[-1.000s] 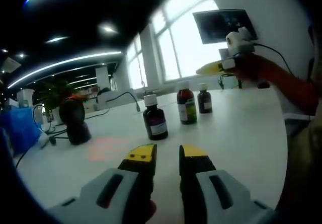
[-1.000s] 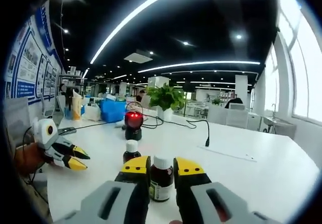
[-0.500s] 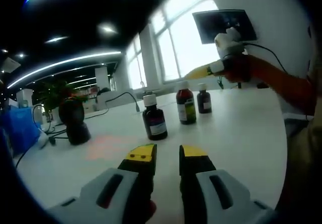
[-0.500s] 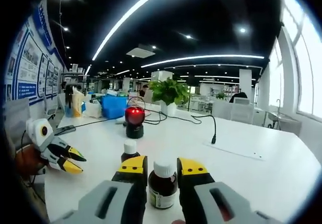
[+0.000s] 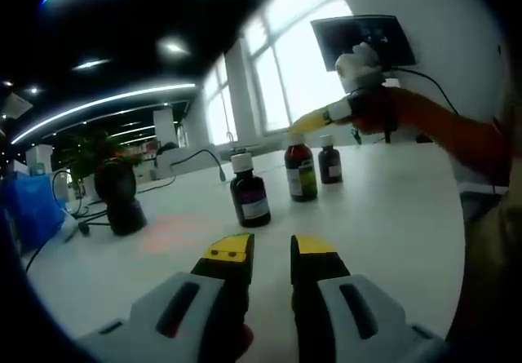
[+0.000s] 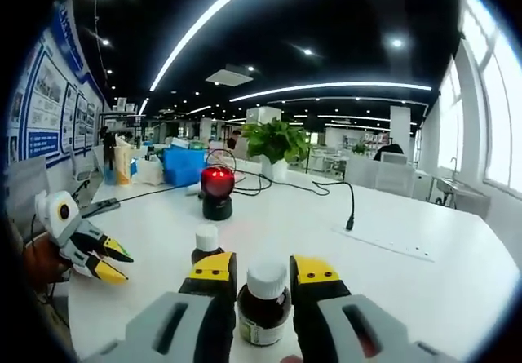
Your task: Rotate the medicine bottle to make it face forward pick up the medicine bottle inspect the drug traceability code place the medicine on the table
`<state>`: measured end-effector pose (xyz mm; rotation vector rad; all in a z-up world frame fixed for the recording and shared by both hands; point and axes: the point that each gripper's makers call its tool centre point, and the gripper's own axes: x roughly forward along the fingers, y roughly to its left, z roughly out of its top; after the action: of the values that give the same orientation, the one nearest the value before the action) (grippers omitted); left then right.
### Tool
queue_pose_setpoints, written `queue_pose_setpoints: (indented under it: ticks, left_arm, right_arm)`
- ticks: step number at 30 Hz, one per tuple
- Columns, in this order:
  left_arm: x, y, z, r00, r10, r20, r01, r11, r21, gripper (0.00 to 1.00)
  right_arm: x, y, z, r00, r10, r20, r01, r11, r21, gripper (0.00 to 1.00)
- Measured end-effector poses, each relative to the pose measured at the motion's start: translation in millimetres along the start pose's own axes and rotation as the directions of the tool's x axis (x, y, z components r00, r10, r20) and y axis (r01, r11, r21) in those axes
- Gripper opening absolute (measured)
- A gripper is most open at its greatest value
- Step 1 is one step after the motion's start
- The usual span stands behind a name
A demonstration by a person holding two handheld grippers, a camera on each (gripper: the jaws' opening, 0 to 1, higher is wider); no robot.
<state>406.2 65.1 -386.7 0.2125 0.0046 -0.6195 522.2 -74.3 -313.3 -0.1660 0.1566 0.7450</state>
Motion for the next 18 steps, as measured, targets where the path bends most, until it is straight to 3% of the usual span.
queue_pose_setpoints:
  ticks: [18]
  left_arm:
    - [0.3,1.6,-1.9,1.0,0.001,0.001,-0.001,1.0,0.0,0.1]
  right_arm:
    - [7.9,0.7,-7.1,0.999,-0.005,-0.037,0.005,1.0,-0.01,0.22]
